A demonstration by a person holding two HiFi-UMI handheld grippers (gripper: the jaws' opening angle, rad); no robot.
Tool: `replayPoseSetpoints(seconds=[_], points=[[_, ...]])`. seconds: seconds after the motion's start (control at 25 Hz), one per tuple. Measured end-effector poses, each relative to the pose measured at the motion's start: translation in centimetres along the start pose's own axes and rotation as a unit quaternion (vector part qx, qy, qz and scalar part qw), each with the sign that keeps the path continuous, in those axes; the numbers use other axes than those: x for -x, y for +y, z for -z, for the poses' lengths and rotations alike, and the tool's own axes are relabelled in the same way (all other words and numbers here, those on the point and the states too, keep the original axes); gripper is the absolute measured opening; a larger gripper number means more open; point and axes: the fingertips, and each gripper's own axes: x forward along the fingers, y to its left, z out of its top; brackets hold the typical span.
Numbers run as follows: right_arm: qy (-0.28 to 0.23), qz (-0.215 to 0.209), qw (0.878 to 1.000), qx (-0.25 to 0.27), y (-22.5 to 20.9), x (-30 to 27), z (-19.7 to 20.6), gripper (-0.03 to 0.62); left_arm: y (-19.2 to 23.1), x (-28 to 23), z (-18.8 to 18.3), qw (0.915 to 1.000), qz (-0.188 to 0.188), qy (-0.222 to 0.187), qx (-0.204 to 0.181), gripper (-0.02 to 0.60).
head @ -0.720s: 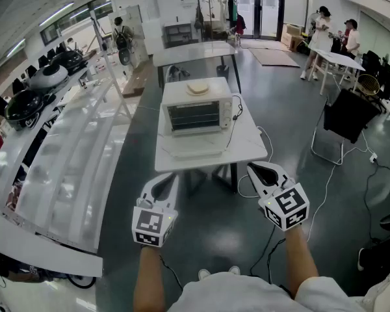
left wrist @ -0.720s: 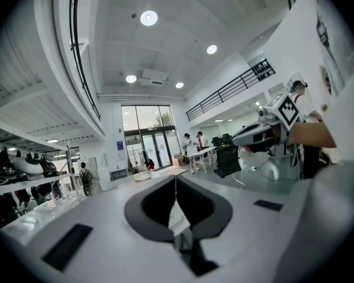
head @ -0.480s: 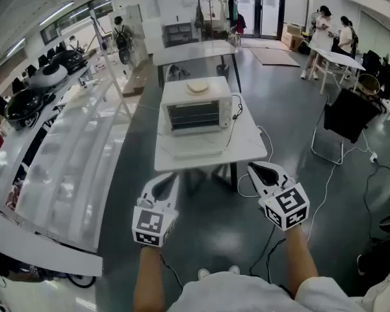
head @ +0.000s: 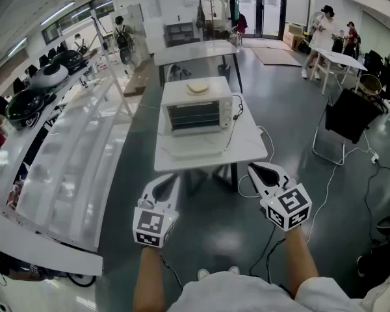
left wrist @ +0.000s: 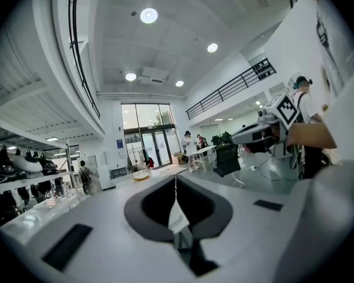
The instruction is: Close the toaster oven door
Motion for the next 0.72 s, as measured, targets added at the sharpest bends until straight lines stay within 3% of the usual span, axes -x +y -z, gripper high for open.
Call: replayPoseSetpoints(seconds=[0.28, 0.36, 0.44, 0.48, 0.56, 0.72], points=[[0.004, 0.007, 1.0, -0.002, -1.2, 0.0, 0.4, 0.019, 0.0, -0.4, -0.2, 0.9996, -0.013, 0.0, 0.024, 0.018], [0.012, -0.001, 1.0, -0.003, -1.3, -0.2, 0.8, 0.098, -0.1, -0.6, -0.1, 0.9994, -0.013, -0.004, 0.033, 0.02], [0.016, -0.007, 1.0, -0.002, -1.4, -0.2, 1.2, 0.129, -0.3, -0.8, 0.1, 0.9993, -0.014, -0.001, 0.036, 0.021], [0.016, -0.007, 1.0, -0.002, -1.6, -0.2, 1.4, 0.133, -0.4, -1.0, 0.2, 0.9993, -0.015, 0.002, 0.036, 0.037], [0.016, -0.01, 1.0, -0.002, -2.1, -0.1, 1.6, 0.142, -0.7, -1.3, 0.4, 0.9993, -0.015, 0.009, 0.034, 0.13], [0.019, -0.022, 1.0, 0.002, -2.6, 0.1, 2.1, 0.155, -1.5, -1.7, 0.4, 0.9993, -0.019, 0.014, 0.03, 0.132]])
